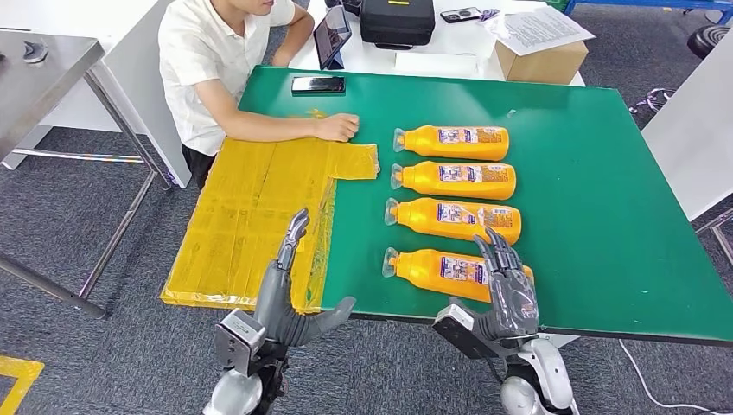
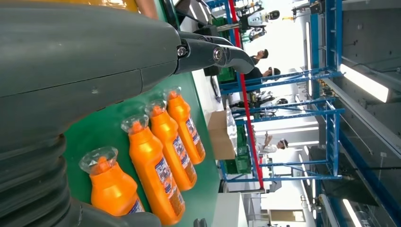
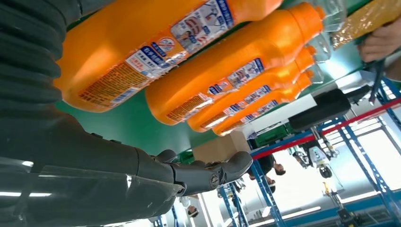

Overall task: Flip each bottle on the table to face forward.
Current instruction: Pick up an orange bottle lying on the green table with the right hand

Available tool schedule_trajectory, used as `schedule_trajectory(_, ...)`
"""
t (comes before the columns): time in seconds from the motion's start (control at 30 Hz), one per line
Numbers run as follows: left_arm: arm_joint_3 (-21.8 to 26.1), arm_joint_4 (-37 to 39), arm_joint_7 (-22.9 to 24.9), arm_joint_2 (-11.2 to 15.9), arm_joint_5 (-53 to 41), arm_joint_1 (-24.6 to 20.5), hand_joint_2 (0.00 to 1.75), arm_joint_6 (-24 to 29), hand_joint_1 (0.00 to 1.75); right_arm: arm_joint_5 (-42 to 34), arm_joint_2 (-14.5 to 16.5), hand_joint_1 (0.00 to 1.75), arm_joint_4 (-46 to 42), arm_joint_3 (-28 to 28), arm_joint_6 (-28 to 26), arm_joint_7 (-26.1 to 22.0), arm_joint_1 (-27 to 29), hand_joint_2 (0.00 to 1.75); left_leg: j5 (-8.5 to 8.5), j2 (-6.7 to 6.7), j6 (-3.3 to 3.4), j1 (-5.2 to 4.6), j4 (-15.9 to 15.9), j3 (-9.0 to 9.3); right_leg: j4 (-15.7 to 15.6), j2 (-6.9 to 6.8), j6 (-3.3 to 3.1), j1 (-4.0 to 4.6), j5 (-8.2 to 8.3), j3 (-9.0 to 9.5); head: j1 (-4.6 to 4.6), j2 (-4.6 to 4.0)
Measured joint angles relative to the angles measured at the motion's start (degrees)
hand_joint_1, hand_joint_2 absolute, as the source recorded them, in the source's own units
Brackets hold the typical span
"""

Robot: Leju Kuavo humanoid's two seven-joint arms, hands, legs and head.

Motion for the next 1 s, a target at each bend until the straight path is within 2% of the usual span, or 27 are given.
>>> schedule_trajectory(0.4,0.00,0.20,0.19,-0.11,-0.02,0.00,1.75,-0.03,0.00,0.55,-0.85,0.00,0.77,0.00,1.76,1.31,-0.29,1.75,0.00,-0.01,0.01,-0.01,0.00,0.00,-0.01,0.00,0.00,-0.01,0.00,0.01,-0.01,0.00)
schedule_trajectory(0.6,-0.02,1.17,1.34,-0.33,-0.15,-0.88,1.75,-0.64,0.00,5.57,-6.98,0.00,4.73,-0.07,8.75,7.04,-4.59,1.75,0.01,0.00,0.01,-0.03,0.00,0.00,-0.01,0.00,0.01,-0.02,0.02,0.02,0.00,0.00)
schedule_trajectory(1.0,-0.51,2.03,2.09,-0.59,-0.06,-1.71,1.75,-1.26,0.00,6.13,-12.08,0.00,8.28,0.91,15.64,9.46,-9.18,1.75,0.01,-0.02,0.01,-0.03,0.01,-0.01,0.00,-0.01,0.02,-0.03,0.02,0.02,0.00,0.00)
